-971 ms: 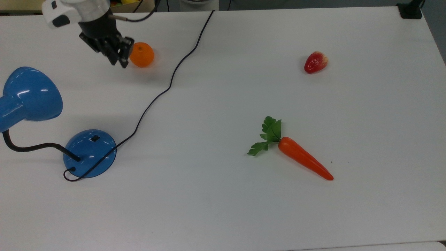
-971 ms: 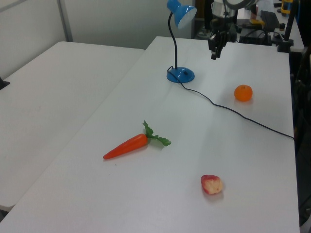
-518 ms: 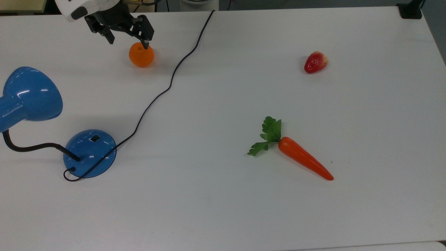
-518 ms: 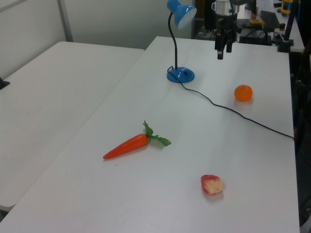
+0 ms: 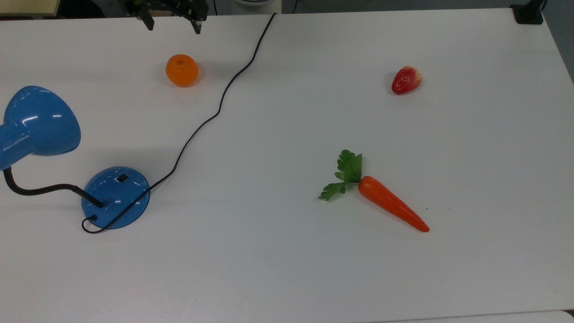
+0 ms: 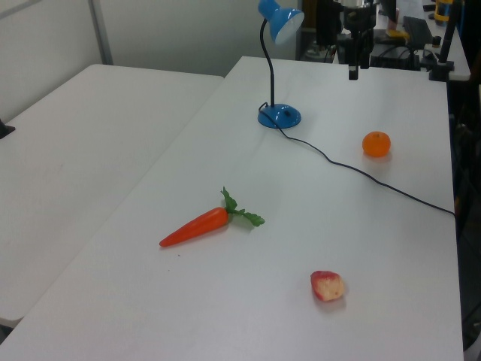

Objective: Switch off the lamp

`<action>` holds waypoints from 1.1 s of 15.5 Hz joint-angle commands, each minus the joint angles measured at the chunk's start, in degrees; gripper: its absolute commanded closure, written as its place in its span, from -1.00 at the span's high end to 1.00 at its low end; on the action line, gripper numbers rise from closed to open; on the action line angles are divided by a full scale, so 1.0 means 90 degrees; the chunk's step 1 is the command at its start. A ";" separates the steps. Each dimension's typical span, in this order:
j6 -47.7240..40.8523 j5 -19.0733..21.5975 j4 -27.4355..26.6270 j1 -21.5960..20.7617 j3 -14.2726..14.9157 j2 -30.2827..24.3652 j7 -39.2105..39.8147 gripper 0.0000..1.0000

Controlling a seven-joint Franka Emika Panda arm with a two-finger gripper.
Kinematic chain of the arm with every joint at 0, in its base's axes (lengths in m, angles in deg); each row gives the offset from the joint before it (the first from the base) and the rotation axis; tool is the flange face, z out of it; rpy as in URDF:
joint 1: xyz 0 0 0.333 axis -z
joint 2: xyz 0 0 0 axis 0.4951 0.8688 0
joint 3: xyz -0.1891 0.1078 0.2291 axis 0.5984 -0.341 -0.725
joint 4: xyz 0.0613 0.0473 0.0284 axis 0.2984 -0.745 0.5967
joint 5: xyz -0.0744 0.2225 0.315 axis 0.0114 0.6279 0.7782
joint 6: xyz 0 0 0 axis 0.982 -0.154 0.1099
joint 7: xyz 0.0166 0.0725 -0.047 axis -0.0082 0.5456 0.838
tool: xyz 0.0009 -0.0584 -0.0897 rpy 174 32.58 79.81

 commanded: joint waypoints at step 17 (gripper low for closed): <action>0.0266 -0.0064 0.0110 0.0093 0.0197 0.0003 0.0303 1.00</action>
